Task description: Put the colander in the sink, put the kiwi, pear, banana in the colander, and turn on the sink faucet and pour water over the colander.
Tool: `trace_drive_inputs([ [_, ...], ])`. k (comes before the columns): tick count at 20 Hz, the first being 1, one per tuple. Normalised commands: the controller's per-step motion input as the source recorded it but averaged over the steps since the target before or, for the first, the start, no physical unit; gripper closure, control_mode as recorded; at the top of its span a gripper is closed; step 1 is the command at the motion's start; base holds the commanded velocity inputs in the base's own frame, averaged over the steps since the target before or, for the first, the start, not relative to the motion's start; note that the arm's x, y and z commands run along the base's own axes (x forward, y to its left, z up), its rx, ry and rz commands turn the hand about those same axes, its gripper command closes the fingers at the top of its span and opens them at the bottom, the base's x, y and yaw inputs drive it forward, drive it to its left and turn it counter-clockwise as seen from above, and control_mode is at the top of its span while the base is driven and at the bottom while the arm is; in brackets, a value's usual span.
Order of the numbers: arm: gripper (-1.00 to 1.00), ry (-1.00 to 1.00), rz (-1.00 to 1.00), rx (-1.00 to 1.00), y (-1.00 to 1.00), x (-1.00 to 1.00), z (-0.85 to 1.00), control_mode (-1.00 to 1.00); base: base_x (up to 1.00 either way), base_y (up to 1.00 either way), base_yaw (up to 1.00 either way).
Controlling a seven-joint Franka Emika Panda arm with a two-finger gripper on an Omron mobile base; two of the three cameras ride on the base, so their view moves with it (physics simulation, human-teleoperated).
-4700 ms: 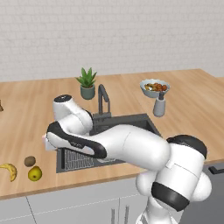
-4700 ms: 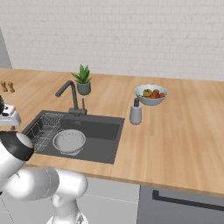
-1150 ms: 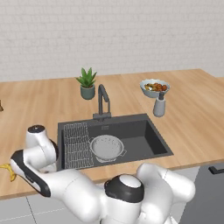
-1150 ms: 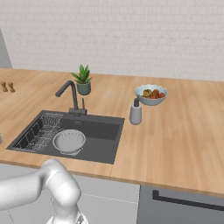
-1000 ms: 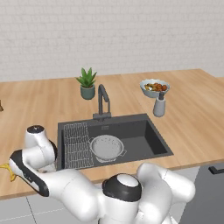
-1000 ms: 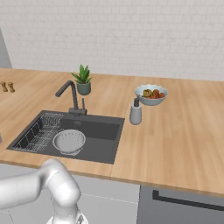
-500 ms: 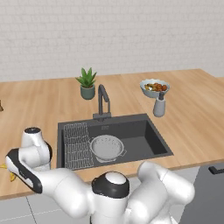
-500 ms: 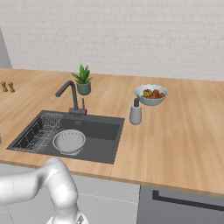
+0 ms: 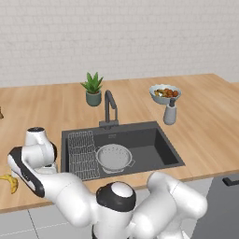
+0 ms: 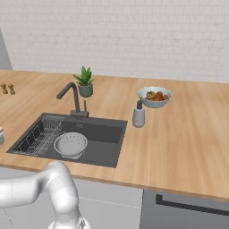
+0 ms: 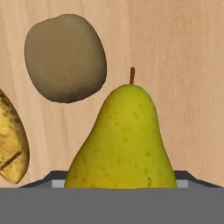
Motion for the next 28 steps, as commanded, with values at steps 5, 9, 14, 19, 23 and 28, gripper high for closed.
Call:
trace_drive_inputs([
  [5, 1.0, -0.1, 0.0, -0.09, -0.61, -0.15, 0.38, -1.0, 0.0, 0.0, 0.0],
  [9, 1.0, 0.0, 0.0, -0.04, -0.66, -0.14, 0.41, -1.0, 0.0, 0.0, 0.0],
  [14, 1.0, 0.0, 0.0, -0.04, -0.78, 0.0, 0.18, -1.0, 0.0, 0.0, 0.0],
  [19, 1.0, -0.06, 0.01, -0.09, -0.83, 0.03, 0.03, -1.0, 0.0, 0.0, 0.0],
  [23, 1.0, -0.13, 0.03, -0.13, -0.83, 0.12, 0.0, -1.0, 0.0, 0.0, 0.0],
  [28, 1.0, -0.29, 0.05, -0.07, -0.86, 0.01, 0.0, -1.0, 0.0, 0.0, 0.0],
])
